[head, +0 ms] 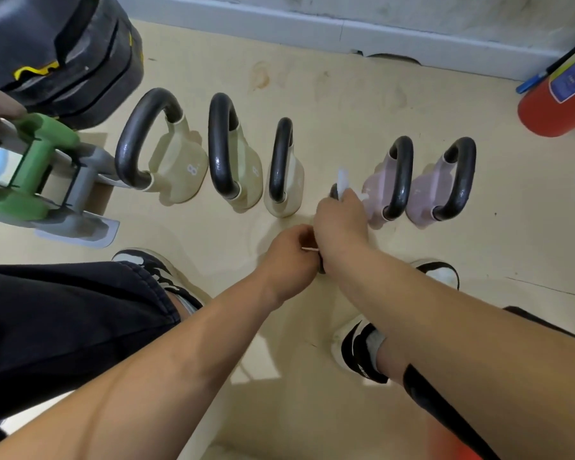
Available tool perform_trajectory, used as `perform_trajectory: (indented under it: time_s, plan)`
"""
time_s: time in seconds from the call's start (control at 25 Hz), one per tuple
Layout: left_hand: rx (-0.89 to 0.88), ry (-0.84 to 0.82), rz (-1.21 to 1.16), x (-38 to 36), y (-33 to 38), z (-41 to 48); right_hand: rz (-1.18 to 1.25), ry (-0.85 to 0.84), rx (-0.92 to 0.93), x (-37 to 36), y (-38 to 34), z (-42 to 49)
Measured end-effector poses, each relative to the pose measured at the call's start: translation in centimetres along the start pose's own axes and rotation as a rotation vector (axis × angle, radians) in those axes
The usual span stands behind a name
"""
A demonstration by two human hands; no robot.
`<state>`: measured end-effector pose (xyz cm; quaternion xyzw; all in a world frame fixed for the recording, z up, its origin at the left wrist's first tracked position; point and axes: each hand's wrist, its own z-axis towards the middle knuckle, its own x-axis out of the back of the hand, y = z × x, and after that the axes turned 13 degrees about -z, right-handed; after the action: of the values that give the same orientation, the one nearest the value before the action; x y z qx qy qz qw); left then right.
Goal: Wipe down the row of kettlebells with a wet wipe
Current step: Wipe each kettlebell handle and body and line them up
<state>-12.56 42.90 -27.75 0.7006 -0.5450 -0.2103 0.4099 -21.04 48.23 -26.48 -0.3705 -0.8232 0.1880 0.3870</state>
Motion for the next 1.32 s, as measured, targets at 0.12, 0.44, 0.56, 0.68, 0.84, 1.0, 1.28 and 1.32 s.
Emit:
perform_trajectory:
  time_s: [0.12,0.44,0.56,0.68,0.84,1.0,1.28,1.32]
  plan:
    - [-0.054,-0.059,0.045,0.1,0.4,-0.3,-0.171,0.062,0.104,-1.2,1.9,-2.1]
    - [0.108,0.07,-0.019,1.7,-1.7,0.0,-0.109,-0.168,0.126,1.8,-0.4,4.6]
    - [0.105,0.108,-0.038,2.2,-1.9,0.1,0.06,-0.117,0.003,1.7,0.1,2.1]
    - [0.089,0.097,-0.089,1.8,-1.7,-0.3,0.113,-0.001,-0.017,0.2,2.1,-1.0]
    - [0.063,0.035,-0.078,1.2,-2.3,-1.3,0.024,0.087,0.054,0.9,5.4,-3.0]
    - [0.072,0.024,-0.061,0.9,-2.2,-1.7,-0.204,0.012,0.106,0.5,7.7,-5.9]
    - [0.081,0.042,-0.249,1.2,-1.3,-1.5,-0.349,-0.306,0.16,1.8,4.3,-6.9]
    - [0.138,0.018,-0.367,1.6,-1.0,-1.4,-0.354,-0.274,0.196,2.5,3.1,-6.4]
